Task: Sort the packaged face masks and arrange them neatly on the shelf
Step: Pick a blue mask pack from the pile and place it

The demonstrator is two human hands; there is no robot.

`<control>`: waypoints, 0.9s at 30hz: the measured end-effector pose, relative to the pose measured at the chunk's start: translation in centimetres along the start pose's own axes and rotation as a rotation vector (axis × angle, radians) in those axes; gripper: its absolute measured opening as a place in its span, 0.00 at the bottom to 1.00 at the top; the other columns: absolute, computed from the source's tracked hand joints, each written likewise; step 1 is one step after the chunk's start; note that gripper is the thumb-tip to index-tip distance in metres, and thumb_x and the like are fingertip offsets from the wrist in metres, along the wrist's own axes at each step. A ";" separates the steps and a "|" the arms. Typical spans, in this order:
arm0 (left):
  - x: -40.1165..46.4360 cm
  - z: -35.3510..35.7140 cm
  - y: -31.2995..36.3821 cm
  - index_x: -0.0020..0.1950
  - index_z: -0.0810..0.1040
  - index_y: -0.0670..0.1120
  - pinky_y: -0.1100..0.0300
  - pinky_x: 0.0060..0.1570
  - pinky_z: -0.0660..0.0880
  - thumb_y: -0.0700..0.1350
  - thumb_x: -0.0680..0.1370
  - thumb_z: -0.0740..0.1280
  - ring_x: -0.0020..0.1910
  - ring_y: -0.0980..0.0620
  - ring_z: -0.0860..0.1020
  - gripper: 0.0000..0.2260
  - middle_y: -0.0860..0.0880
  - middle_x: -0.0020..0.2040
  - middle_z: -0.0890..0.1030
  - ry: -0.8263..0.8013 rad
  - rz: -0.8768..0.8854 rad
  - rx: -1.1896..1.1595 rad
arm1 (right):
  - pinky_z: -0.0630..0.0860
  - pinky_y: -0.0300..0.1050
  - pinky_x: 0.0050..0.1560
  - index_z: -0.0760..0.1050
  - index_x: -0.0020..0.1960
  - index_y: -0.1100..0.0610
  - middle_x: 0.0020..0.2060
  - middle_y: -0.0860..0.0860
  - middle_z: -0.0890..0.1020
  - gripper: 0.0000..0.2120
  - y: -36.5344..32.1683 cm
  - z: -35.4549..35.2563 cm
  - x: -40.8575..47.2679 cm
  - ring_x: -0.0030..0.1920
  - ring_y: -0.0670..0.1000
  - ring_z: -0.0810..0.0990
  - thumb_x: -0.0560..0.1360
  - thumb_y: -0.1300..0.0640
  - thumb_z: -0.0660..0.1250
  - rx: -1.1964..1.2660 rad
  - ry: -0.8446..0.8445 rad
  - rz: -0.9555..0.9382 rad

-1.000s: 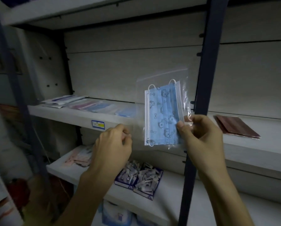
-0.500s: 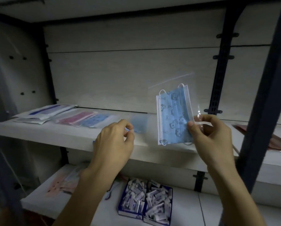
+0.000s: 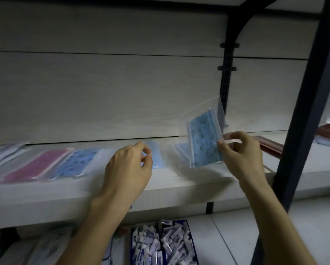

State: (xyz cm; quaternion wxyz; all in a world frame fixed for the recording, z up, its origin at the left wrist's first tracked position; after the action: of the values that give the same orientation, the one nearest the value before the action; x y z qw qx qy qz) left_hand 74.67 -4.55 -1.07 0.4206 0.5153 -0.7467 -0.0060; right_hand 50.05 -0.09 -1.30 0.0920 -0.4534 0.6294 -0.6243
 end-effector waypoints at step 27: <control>2.9 2.1 -1.1 0.47 0.78 0.50 0.55 0.43 0.76 0.46 0.78 0.64 0.44 0.52 0.78 0.04 0.53 0.44 0.81 0.002 0.047 -0.068 | 0.73 0.54 0.53 0.73 0.61 0.59 0.54 0.58 0.79 0.17 1.6 5.6 4.7 0.56 0.61 0.76 0.80 0.48 0.61 -0.961 0.041 -0.139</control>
State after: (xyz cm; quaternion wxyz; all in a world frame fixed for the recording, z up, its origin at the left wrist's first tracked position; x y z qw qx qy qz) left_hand 73.88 -8.17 -1.11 0.4386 0.4829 -0.7576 -0.0212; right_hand 50.46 -7.51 -1.69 -0.1822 -0.4734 0.8163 -0.2763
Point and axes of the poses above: each hand's wrist, its own x-axis towards the middle knuckle, its own z-axis out of the palm, y = z × x, the point moved 5 cm from there along x, towards the middle knuckle
